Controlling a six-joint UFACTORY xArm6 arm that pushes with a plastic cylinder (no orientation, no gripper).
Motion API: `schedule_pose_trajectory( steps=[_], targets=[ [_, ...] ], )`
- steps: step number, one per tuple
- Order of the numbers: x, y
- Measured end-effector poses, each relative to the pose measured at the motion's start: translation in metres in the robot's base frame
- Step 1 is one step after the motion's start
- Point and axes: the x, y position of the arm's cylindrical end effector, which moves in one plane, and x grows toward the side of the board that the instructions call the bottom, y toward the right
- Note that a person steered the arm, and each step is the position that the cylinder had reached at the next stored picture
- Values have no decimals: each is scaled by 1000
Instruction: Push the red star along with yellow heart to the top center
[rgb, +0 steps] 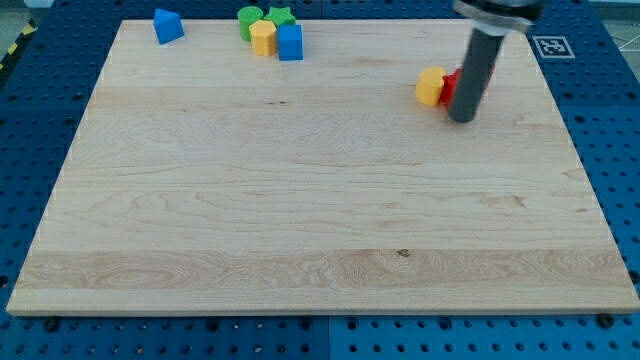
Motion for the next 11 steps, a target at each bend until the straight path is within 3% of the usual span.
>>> schedule_pose_trajectory(
  steps=[2,7,9,11],
  targets=[
    [-19,42],
    [-13,-18],
    [-40,-16],
    [-56,-69]
  ],
)
